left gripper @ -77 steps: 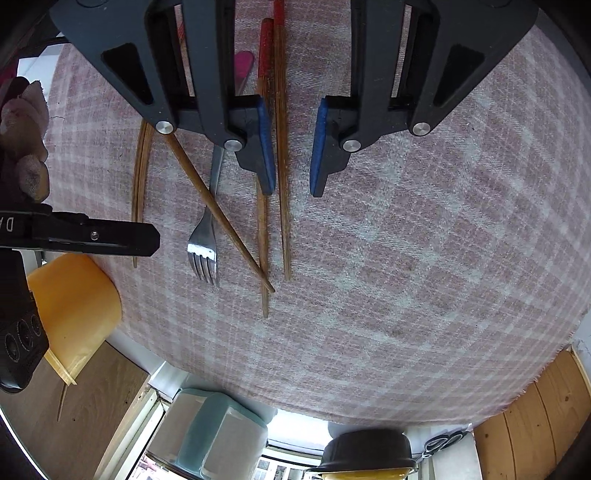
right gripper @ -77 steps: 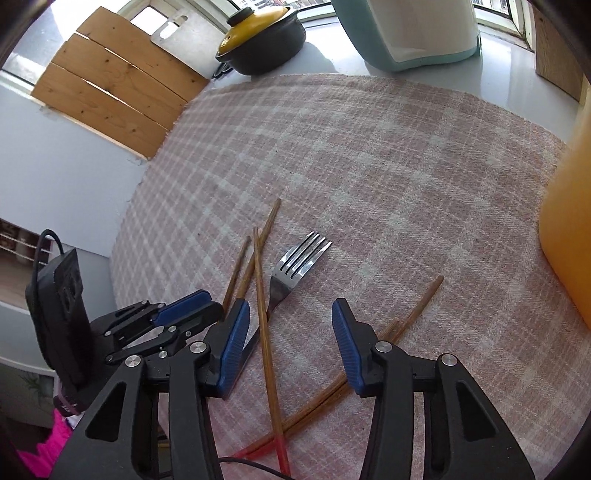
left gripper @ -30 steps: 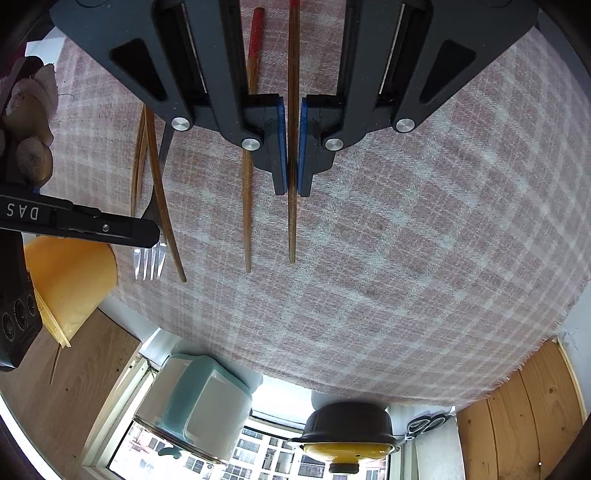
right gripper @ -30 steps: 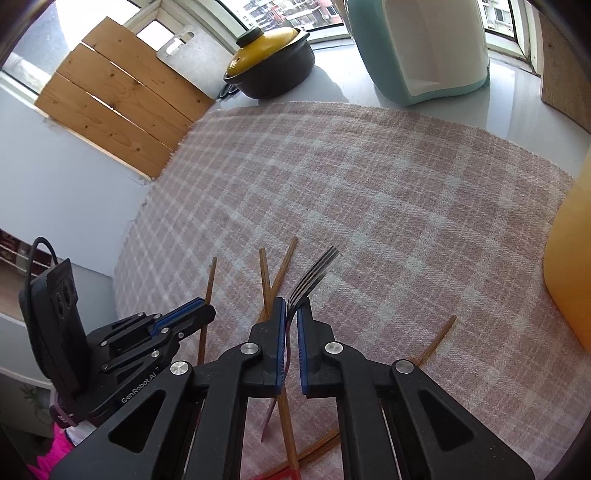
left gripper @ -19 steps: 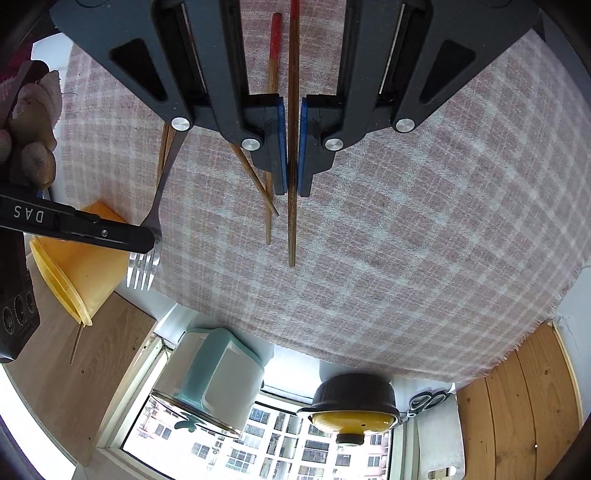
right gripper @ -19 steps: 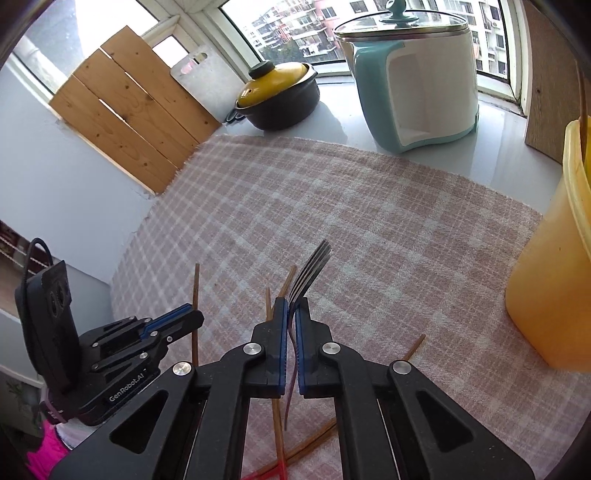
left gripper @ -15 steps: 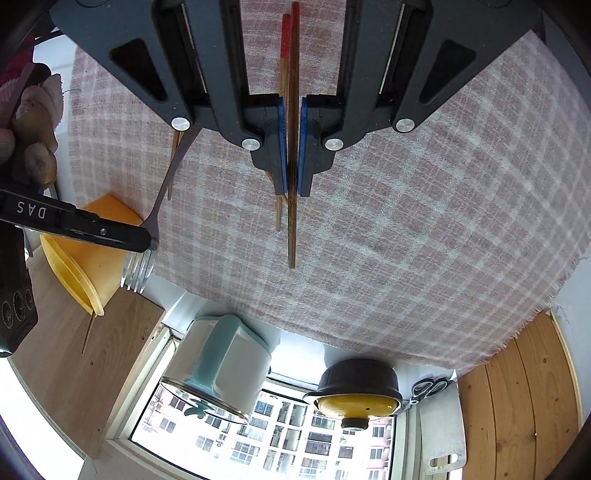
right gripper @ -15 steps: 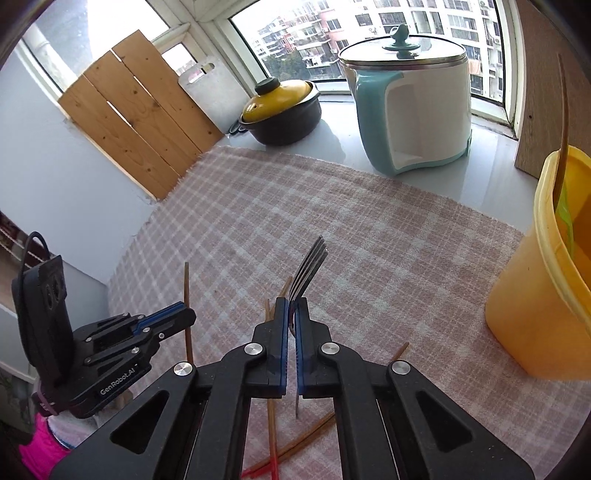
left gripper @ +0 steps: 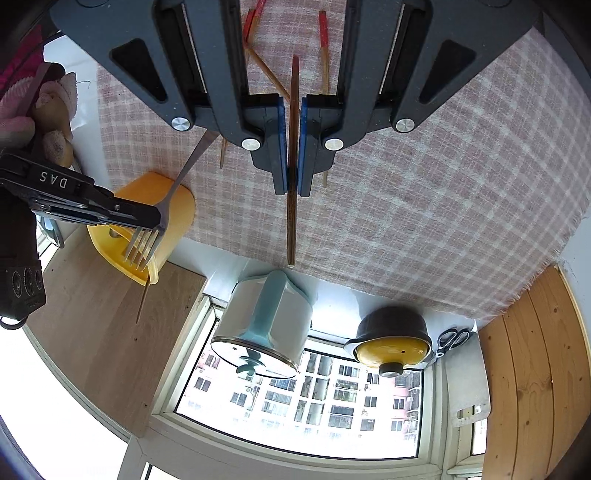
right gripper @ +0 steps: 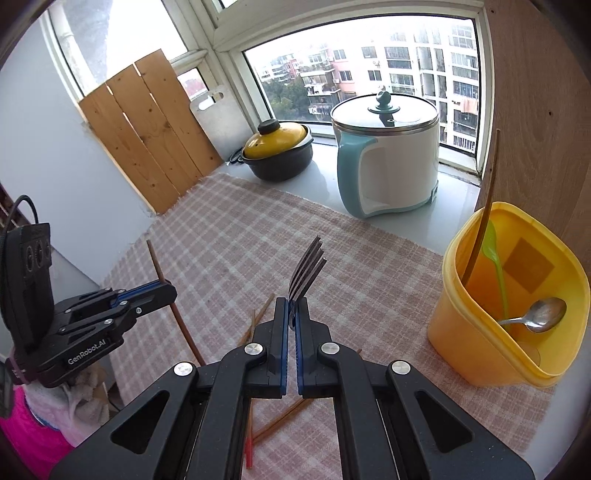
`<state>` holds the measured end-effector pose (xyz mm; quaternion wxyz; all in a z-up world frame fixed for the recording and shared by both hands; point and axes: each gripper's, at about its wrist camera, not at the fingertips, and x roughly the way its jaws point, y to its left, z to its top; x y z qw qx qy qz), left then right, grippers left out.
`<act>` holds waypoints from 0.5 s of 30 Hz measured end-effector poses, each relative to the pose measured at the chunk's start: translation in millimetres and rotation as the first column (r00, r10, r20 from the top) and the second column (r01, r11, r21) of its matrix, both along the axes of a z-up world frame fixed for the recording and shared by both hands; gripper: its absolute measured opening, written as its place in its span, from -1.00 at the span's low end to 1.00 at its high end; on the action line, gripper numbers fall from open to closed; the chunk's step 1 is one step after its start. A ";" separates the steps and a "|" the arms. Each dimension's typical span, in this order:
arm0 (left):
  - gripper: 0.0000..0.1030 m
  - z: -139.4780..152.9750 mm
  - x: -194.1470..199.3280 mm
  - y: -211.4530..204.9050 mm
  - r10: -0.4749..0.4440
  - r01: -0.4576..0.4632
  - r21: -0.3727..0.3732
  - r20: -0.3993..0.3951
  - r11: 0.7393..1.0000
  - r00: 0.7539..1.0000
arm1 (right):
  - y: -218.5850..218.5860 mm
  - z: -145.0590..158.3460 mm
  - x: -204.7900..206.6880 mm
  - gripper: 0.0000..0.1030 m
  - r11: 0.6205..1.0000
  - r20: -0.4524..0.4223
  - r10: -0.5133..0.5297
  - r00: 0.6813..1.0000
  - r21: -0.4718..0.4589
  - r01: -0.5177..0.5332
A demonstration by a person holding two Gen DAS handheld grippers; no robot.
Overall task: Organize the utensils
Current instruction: 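Lift the fork and chopstick and carry them over the yellow container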
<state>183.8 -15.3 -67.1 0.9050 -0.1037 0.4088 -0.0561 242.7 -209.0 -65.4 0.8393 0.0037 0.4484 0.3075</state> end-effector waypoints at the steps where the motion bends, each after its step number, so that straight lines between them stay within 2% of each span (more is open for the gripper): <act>1: -0.94 3.3 0.9 -2.4 -0.006 0.006 -0.003 0.007 1.000 1.000 | -3.4 3.1 -1.1 -0.96 1.000 0.004 -0.002 1.000 0.001 0.002; 8: -0.94 27.6 12.0 -21.9 -0.049 0.051 -0.034 0.059 0.998 0.997 | -34.4 26.7 -7.1 -0.96 1.000 0.022 -0.018 1.000 0.003 0.018; 15: -0.94 53.0 26.4 -43.9 -0.095 0.102 -0.052 0.113 0.993 0.989 | -78.6 46.2 -5.8 -0.96 0.996 0.022 -0.075 0.997 0.043 0.074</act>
